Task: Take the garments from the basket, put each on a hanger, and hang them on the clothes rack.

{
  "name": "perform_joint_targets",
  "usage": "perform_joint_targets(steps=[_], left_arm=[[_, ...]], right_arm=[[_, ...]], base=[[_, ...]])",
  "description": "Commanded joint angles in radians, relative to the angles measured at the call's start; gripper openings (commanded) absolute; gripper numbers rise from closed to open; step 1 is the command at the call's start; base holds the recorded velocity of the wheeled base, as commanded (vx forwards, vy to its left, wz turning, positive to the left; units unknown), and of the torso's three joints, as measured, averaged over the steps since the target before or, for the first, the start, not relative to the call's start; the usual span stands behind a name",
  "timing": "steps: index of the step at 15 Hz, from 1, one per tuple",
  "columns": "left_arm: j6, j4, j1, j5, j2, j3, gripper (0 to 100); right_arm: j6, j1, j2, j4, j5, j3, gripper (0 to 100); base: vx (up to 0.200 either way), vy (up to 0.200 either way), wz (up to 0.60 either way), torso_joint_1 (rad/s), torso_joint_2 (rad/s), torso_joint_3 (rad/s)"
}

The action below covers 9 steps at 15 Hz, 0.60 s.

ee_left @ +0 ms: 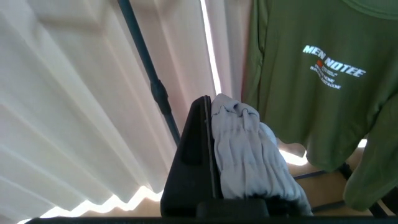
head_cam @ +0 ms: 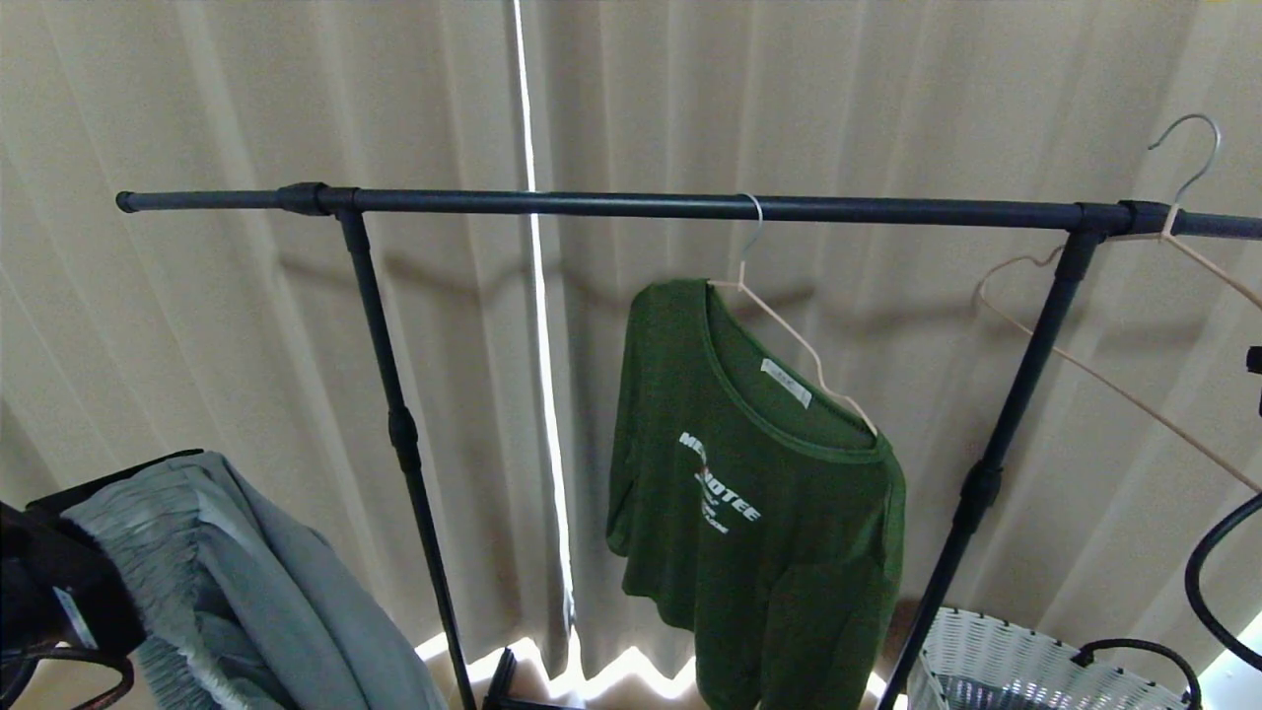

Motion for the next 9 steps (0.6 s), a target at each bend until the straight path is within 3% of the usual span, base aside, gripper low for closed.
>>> perform_joint_targets(steps=[1,3,9], left_arm=[[-0.002,-0.001,0.004,0.002,0.002,0.007,0],[-0.004,-0.001,0.005,0.005,0.002,0.004,0],[-0.004,-0.001,0.021,0.008,0.026,0.004,0]], right_arm=[[-0.019,0.0,-0.084,0.0,0.0,0.055,0],[-0.042,0.0,-0.13,-0.004,0.001,0.098,0],[-0.048,0.0,-0.194,-0.003,0.05,0.156,0]], base=[[0.0,0.0,0.0,0.0,0.0,0.0],[0.0,0.0,0.0,0.0,0.0,0.0],[-0.2,0.0,0.0,0.003,0.0,0.002]])
